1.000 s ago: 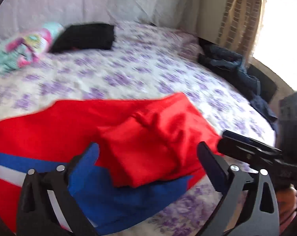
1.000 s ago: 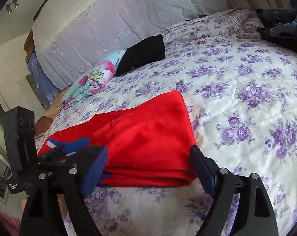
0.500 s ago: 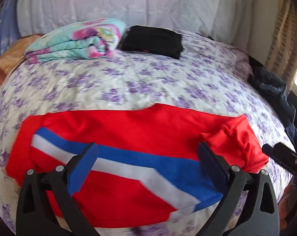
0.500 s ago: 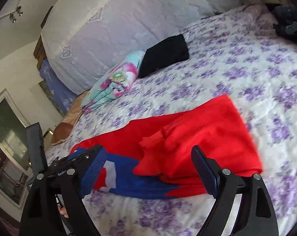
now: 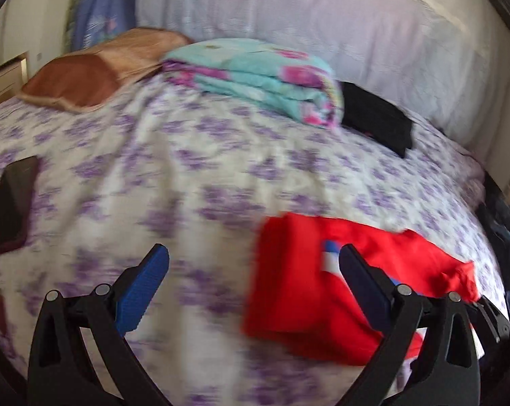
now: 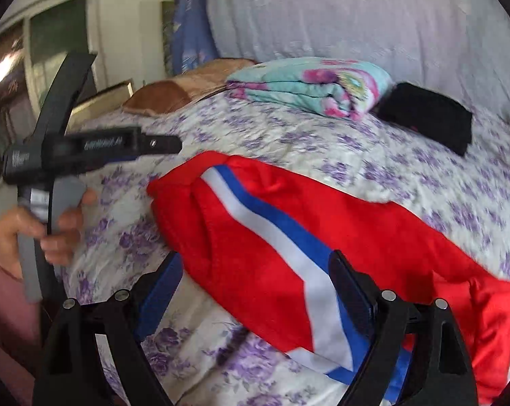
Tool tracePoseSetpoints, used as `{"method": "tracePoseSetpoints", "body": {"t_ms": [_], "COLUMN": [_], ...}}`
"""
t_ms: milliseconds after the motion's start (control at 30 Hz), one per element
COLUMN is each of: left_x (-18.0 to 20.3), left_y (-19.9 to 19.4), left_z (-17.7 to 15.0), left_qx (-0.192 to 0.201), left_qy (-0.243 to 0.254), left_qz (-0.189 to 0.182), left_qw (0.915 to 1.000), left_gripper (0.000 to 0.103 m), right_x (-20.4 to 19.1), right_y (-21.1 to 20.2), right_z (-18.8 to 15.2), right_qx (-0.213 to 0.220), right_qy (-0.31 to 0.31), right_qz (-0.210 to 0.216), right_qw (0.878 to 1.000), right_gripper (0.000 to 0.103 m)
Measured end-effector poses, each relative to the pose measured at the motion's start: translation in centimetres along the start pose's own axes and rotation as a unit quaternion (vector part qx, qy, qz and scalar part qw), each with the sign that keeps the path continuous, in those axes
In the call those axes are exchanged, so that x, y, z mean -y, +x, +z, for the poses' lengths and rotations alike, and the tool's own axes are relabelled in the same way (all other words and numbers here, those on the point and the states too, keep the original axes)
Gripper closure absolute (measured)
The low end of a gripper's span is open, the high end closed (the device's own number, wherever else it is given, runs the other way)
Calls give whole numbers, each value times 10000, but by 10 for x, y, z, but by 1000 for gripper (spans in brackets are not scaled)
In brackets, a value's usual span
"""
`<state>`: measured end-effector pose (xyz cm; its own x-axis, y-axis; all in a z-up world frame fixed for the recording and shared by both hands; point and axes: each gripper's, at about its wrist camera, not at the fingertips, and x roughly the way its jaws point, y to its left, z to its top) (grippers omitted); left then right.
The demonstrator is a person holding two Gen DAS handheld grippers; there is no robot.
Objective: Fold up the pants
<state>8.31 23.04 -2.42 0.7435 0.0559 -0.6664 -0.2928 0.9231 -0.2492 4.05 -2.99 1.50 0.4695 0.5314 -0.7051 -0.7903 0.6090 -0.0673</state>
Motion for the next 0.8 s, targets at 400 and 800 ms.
{"method": "tracePoseSetpoints", "body": {"t_ms": [400,800], "left_x": [-59,-28], "left_y": [18,42], "left_z": [-11,-11], "left_qx": [-855,-1712], "left_qy": [-985,-1466], "left_qz": [-790,-2904], "left_qw": [9883,9300], "left_gripper": [4,4], "right_x": [-63,-43], "right_y": [65,37], "right_z": [26,21], "right_qx": [-208,452], "right_qy": [-1665,-979], "right_qz": [-690,-777], "right_qw": [9834,9911], "right_gripper": [25,89]}}
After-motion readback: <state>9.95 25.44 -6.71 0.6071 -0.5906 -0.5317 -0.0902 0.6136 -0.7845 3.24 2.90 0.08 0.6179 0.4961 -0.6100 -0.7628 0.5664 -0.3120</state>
